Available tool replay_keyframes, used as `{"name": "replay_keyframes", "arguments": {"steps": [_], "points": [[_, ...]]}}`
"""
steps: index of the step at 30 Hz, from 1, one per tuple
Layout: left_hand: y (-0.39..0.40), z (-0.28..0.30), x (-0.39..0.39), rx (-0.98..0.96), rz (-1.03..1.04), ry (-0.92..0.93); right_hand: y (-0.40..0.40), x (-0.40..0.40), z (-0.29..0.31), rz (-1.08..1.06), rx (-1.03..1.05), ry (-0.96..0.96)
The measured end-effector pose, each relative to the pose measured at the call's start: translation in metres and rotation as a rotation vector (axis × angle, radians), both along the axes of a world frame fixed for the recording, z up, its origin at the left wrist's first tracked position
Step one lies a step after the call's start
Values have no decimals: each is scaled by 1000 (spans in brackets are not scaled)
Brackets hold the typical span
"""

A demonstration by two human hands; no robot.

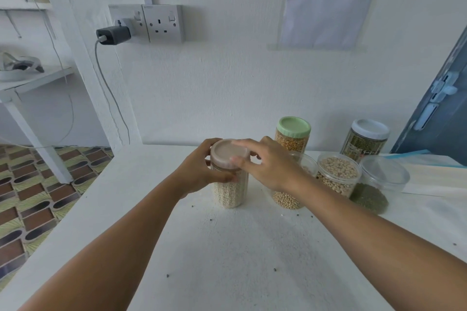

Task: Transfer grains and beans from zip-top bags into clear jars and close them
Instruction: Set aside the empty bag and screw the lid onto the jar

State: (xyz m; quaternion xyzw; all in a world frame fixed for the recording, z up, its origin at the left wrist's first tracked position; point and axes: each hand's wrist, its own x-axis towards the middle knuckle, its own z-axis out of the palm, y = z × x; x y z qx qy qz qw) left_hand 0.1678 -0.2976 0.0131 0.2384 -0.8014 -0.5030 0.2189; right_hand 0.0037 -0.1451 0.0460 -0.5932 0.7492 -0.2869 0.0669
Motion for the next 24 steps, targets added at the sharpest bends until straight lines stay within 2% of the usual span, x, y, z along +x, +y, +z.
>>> {"name": "replay_keyframes", "arguments": {"steps": [2,5,11,16,24], "points": [[0,1,0,4,-3,-4,1,-7,-3,4,7,10],[-1,0,-1,5,-7,-1,-1,-7,-3,113,131,-92],[0,-1,-1,13,-1,2,-5,6,-8,28,9,-135],[1,0,0,-7,4,-4,-3,9,4,67,84,-280],[-1,-1,0,-25,2,-6,-7,12,-12,-17,2,-143]]}}
